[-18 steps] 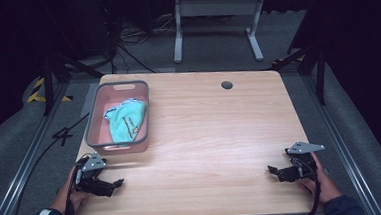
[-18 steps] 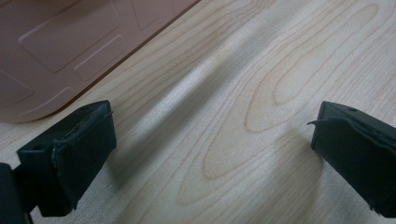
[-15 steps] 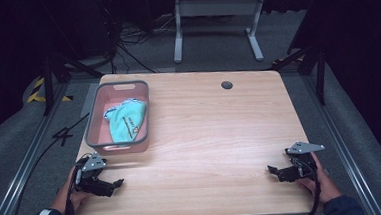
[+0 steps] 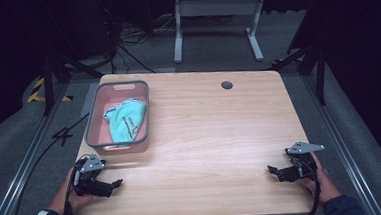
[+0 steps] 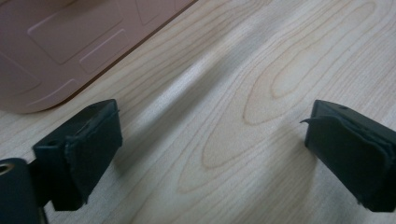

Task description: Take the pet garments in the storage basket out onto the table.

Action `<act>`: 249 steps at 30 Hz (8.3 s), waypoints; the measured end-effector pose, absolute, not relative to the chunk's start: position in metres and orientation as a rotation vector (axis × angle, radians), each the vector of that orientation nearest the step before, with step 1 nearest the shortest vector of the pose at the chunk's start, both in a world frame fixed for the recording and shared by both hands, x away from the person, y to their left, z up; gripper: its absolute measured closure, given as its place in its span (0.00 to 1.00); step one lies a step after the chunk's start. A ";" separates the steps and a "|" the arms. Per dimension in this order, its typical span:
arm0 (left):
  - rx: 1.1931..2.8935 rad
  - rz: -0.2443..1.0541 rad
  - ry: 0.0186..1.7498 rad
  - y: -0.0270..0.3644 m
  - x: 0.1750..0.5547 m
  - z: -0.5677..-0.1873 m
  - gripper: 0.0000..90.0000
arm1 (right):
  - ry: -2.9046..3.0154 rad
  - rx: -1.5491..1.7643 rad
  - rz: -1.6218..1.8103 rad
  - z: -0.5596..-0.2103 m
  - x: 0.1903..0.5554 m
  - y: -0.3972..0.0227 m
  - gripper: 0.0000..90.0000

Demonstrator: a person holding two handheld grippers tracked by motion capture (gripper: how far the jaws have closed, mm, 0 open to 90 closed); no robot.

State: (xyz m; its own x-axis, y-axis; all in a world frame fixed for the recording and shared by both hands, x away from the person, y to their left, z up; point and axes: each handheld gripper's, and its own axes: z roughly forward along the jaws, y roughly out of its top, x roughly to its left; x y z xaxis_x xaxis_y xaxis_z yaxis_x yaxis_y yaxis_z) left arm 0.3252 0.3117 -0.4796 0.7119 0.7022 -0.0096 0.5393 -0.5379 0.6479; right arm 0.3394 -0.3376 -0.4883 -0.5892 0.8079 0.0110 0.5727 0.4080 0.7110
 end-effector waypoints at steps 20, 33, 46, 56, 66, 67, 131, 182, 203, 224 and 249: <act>2.294 0.369 0.892 0.314 0.320 -0.444 0.21 | 2.334 1.193 0.982 -0.488 0.339 -0.338 0.00; 2.252 0.413 0.850 0.314 0.318 -0.413 0.20 | 2.334 1.194 0.982 -0.488 0.339 -0.338 0.00; 2.254 0.480 0.840 0.314 0.334 -0.382 0.20 | 2.333 1.194 0.982 -0.488 0.339 -0.338 0.00; 2.302 0.492 0.831 0.302 0.357 -0.363 0.19 | 2.334 1.194 0.981 -0.488 0.339 -0.338 0.00; 2.351 0.469 0.832 0.290 0.388 -0.359 0.19 | 2.333 1.194 0.982 -0.488 0.339 -0.338 0.00; 2.352 0.468 0.831 0.289 0.391 -0.358 0.19 | 2.334 1.194 0.981 -0.488 0.339 -0.338 0.00; 2.658 0.116 1.205 0.235 0.538 -0.433 0.75 | 2.338 1.186 0.978 -0.488 0.339 -0.338 0.00; 2.185 0.512 1.059 0.271 0.458 -0.322 0.88 | 2.337 1.186 0.977 -0.488 0.339 -0.338 0.01; 2.162 0.554 0.859 0.243 0.427 -0.285 0.88 | 2.336 1.186 0.977 -0.488 0.339 -0.338 0.01; 2.219 0.494 0.665 0.185 0.418 -0.280 0.88 | 2.337 1.186 0.976 -0.488 0.339 -0.338 0.01; 2.374 0.352 0.491 0.097 0.423 -0.325 0.88 | 2.337 1.187 0.976 -0.488 0.338 -0.338 0.01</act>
